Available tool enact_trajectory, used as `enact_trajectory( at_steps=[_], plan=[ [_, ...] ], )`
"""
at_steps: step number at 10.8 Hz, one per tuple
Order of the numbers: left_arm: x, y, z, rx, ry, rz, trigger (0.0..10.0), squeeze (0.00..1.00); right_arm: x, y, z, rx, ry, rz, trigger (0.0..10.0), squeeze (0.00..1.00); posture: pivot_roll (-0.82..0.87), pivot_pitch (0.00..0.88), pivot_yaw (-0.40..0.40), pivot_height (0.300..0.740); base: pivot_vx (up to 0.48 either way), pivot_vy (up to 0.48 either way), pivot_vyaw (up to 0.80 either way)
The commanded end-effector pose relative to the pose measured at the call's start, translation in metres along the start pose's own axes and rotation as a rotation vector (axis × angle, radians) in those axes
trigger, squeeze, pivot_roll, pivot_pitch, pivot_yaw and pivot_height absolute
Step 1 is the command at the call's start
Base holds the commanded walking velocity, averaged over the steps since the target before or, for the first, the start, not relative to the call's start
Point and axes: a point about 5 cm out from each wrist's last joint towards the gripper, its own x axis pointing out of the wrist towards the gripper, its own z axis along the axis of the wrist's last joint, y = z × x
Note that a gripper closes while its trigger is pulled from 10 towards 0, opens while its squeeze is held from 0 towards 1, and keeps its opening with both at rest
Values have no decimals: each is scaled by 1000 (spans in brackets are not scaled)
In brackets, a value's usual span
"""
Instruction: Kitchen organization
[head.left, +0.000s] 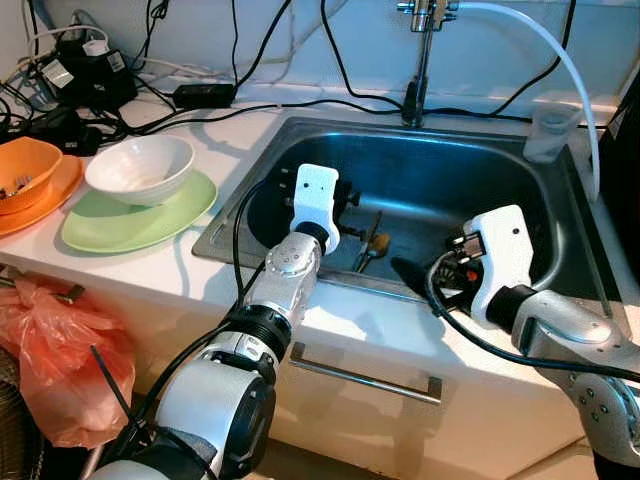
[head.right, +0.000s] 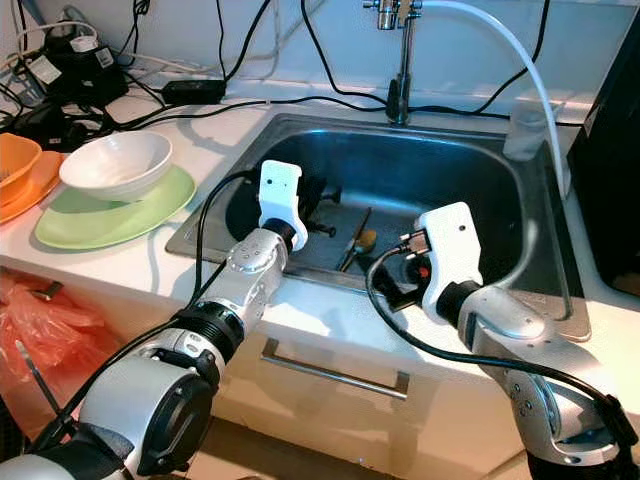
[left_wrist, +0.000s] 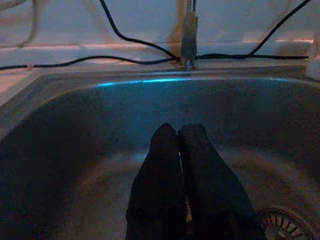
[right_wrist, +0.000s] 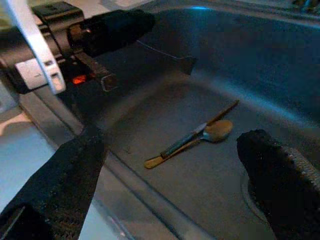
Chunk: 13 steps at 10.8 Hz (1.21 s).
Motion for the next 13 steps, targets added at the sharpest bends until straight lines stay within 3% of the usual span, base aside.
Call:
enact_trajectory(
  at_steps=[1,7,8,9,11,13],
  plan=[
    [3,-4,4,-12,5,-10,10000,1000,-1,3,3,5,-5,21,10000,0,-211,15,91,740,0,0,0],
    [3,3,3,0,12,9,10000,1000,1,5,3,5,-4,44,10000,0,-203,7,91,740,0,0,0],
    [3,8,5,47,7,37,10000,1000,1,6,3,7,-4,48,10000,0,-201,7,90,740,0,0,0],
    [2,22,9,105,-3,114,10000,1000,2,6,2,7,-3,54,10000,0,-193,4,87,740,0,0,0],
    [0,37,17,95,-43,183,10000,1000,4,7,2,5,-4,61,10000,0,-183,1,85,740,0,0,0],
    [-2,56,29,177,-83,266,10000,1000,7,9,2,4,-7,74,10000,0,-169,0,84,740,0,0,0]
  ],
)
